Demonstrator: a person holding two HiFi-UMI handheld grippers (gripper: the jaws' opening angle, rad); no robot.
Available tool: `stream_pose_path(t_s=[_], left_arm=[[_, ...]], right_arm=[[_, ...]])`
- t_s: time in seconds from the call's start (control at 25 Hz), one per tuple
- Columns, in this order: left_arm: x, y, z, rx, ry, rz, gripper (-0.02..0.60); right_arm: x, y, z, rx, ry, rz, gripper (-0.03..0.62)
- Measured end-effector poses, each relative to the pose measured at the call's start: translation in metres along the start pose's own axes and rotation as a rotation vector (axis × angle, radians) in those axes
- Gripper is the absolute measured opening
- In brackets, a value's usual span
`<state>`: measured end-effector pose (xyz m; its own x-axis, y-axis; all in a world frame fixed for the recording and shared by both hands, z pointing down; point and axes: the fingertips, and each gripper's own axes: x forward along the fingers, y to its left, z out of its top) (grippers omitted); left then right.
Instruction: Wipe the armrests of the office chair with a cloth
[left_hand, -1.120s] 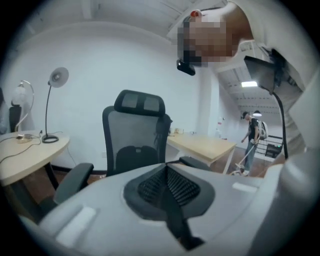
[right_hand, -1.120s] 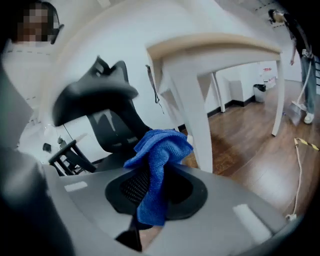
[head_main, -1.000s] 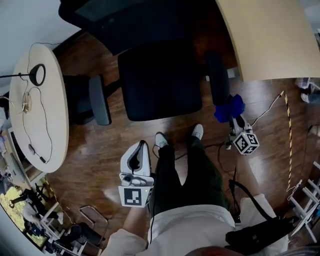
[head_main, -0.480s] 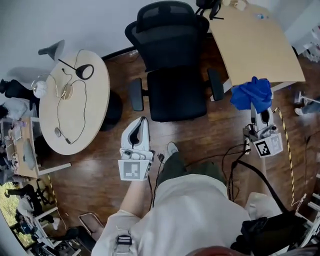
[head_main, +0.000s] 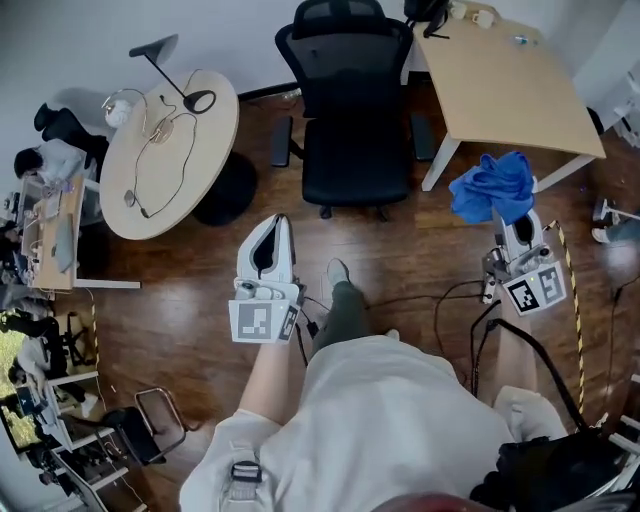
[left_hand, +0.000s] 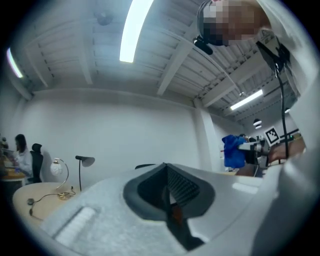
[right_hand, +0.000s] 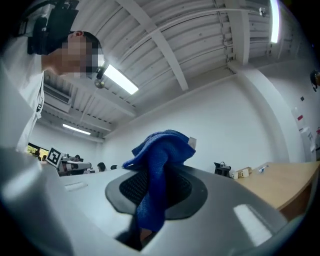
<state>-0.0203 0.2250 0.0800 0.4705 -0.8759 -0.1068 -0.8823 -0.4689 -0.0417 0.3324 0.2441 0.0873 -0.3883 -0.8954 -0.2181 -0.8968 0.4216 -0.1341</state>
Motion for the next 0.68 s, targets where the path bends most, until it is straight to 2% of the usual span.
stream_pose_path(t_s=[0.12,0.24,0.48,0.68], left_arm=[[-0.04,-0.029,0.01,0.014,0.029,0.002,0.0],[-0.066,-0.04,0.023,0.035,0.023,0.007,0.0],[-0.078,-0.042,0.027,0.017,0.03,0.002,0.0],[-0.097,-0.044,0.024,0.075,0.018,-0.006,0.0]], right_arm=[[-0.036,0.01,0.005,0.054,-0.016,0.044,0.072],[-0.057,0.022,0.011,0.072,-0.037,0.064,0.072],[-0.073,0.037,0.015,0.105,-0.031,0.022,0.072],[-0.088,0.059,0.008,0.069,-0.018,0.009,0.072]])
